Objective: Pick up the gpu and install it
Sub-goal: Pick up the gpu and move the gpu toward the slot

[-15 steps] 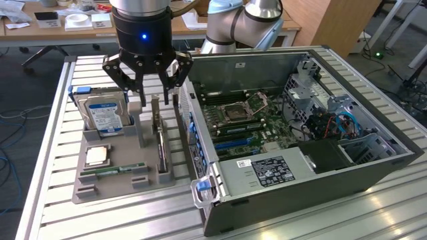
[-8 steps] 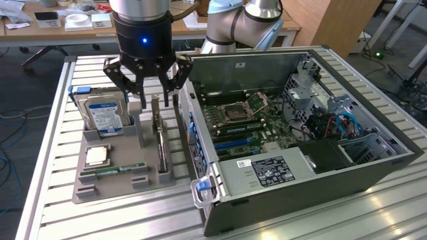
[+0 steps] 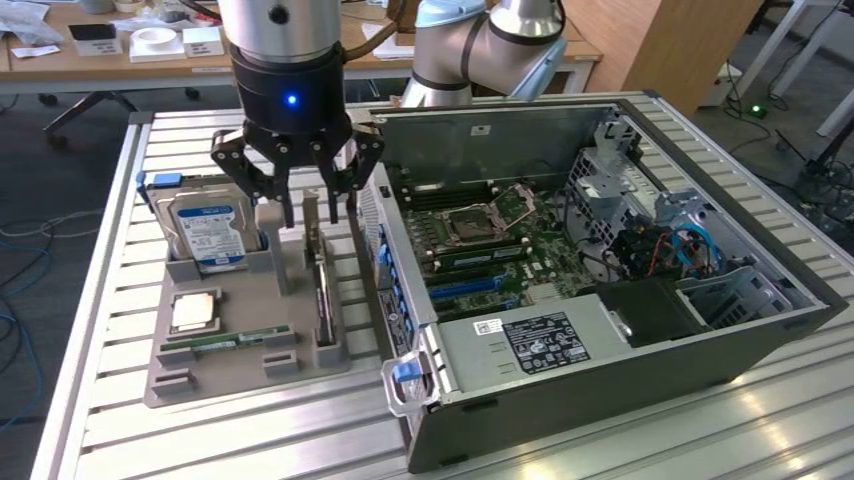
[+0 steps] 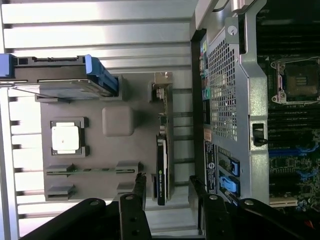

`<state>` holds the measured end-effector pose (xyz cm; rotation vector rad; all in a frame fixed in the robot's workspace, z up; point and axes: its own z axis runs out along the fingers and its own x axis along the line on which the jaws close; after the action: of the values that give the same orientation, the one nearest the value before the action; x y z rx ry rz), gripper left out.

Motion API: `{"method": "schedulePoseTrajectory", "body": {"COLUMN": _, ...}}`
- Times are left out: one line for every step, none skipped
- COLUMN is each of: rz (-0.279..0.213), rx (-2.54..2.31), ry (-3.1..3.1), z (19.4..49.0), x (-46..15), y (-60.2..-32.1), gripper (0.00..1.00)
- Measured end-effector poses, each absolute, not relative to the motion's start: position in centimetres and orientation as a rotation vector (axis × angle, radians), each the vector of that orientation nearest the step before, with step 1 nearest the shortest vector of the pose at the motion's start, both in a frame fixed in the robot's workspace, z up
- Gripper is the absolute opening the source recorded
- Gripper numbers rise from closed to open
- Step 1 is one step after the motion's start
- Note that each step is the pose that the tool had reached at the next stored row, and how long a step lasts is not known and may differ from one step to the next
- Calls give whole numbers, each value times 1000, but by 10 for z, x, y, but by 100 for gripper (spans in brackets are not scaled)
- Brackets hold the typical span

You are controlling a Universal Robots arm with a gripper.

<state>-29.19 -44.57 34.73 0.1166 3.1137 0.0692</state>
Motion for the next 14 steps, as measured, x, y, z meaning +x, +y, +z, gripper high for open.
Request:
{"method": "schedulePoseTrajectory", "body": {"rz": 69, "rx": 117, "ry": 3114, "z": 347, "x": -292, "y": -446, "gripper": 47}}
{"method": "schedulePoseTrajectory", "body": {"rz": 69, "rx": 117, "ry": 3114, "z": 347, "x": -292, "y": -446, "gripper": 47}}
{"method": "schedulePoseTrajectory", "body": {"rz": 69, "rx": 117, "ry": 3114, "z": 347, "x": -292, "y": -446, "gripper": 47}}
{"method": "schedulePoseTrajectory", "body": {"rz": 69, "rx": 117, "ry": 3114, "z": 347, "x": -292, "y": -446, "gripper": 47}}
{"method": "schedulePoseTrajectory", "body": {"rz": 69, "rx": 117, "ry": 3114, "z": 347, "x": -292, "y": -446, "gripper": 47}}
{"method": "schedulePoseTrajectory", "body": {"rz": 69, "rx": 117, "ry": 3114, "z": 347, "x": -292, "y": -446, "gripper": 47}}
{"method": "schedulePoseTrajectory", "body": {"rz": 69, "rx": 117, "ry": 3114, "z": 347, "x": -292, "y": -446, "gripper": 47}}
{"method": "schedulePoseTrajectory", "body": {"rz": 70, "rx": 117, "ry": 3113, "z": 346, "x": -292, "y": -446, "gripper": 47}}
{"method": "schedulePoseTrajectory", "body": {"rz": 69, "rx": 117, "ry": 3114, "z": 344, "x": -292, "y": -446, "gripper": 47}}
{"method": "schedulePoseTrajectory", "body": {"rz": 69, "rx": 117, "ry": 3114, "z": 343, "x": -292, "y": -446, "gripper": 47}}
{"method": "schedulePoseTrajectory", "body": {"rz": 69, "rx": 117, "ry": 3114, "z": 341, "x": -292, "y": -446, "gripper": 47}}
{"method": "schedulePoseTrajectory", "body": {"rz": 69, "rx": 117, "ry": 3114, "z": 339, "x": -292, "y": -446, "gripper": 47}}
{"method": "schedulePoseTrajectory", "body": {"rz": 69, "rx": 117, "ry": 3114, "z": 338, "x": -292, "y": -446, "gripper": 47}}
{"method": "schedulePoseTrajectory", "body": {"rz": 69, "rx": 117, "ry": 3114, "z": 336, "x": -292, "y": -446, "gripper": 47}}
